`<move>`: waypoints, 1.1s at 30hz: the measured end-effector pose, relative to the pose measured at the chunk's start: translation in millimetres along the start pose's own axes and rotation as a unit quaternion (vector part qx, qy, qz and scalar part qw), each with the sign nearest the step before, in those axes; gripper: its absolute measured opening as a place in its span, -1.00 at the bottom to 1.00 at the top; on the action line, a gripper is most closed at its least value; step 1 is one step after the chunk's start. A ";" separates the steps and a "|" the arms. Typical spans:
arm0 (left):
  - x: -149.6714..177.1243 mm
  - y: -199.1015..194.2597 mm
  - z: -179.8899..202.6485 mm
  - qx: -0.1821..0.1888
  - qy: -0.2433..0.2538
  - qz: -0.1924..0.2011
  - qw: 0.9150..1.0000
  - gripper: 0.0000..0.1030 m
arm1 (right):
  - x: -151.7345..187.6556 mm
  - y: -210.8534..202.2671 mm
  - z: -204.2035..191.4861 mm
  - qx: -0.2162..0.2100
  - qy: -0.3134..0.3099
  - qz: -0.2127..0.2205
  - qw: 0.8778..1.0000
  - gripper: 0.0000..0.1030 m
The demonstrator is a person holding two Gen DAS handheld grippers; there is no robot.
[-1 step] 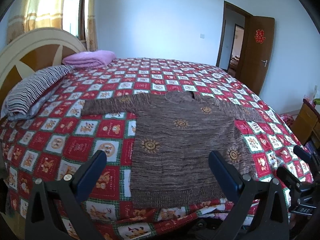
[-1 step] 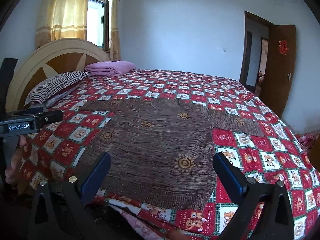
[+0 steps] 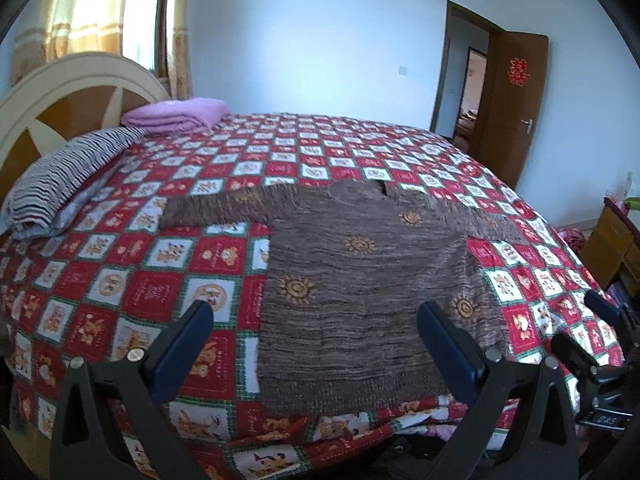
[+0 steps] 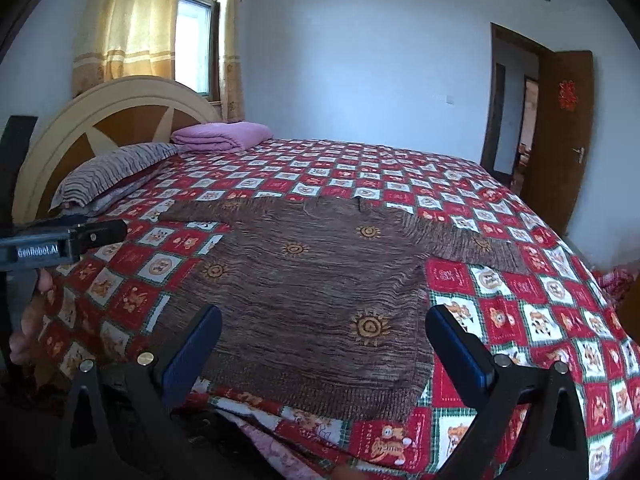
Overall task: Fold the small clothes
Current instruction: 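Lower the right tool to the sweater sleeve cuff and close on it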
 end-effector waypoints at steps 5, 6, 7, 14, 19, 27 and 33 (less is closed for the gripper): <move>-10.8 13.2 -11.7 -0.002 -0.001 -0.011 1.000 1.00 | 9.9 28.3 17.0 0.001 0.000 -0.032 0.999 0.98; -15.3 17.3 -15.7 -0.009 0.004 -0.007 1.000 1.00 | 11.4 36.0 24.6 0.002 0.004 -0.039 0.999 0.98; -20.0 20.6 -18.7 -0.019 0.010 -0.003 1.000 1.00 | 11.7 41.7 31.4 0.005 0.008 -0.043 0.999 0.97; -55.1 70.7 -40.1 -0.064 0.063 0.000 0.996 1.00 | 6.3 88.4 98.5 0.031 0.077 -0.070 0.994 0.74; -69.8 121.9 -50.4 -0.092 0.068 -0.014 0.993 1.00 | 6.1 125.4 140.8 0.032 0.111 -0.101 0.988 0.47; -80.4 191.2 -52.0 -0.111 0.065 -0.051 0.990 1.00 | 14.7 177.5 224.9 0.036 0.208 -0.146 0.966 0.08; -97.9 234.6 -48.3 -0.135 0.072 -0.052 0.987 1.00 | 14.8 204.0 296.9 0.058 0.271 -0.143 0.950 0.03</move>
Point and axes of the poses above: each gripper's, at about its wrist camera, not at the fingertips, and y roughly the way its jaws point, z to its right, x to its underside, the point moved 9 cm from there along y, roughly the way its jaws point, and after that the axes turned 7 degrees about -z, right-handed, at the moved point
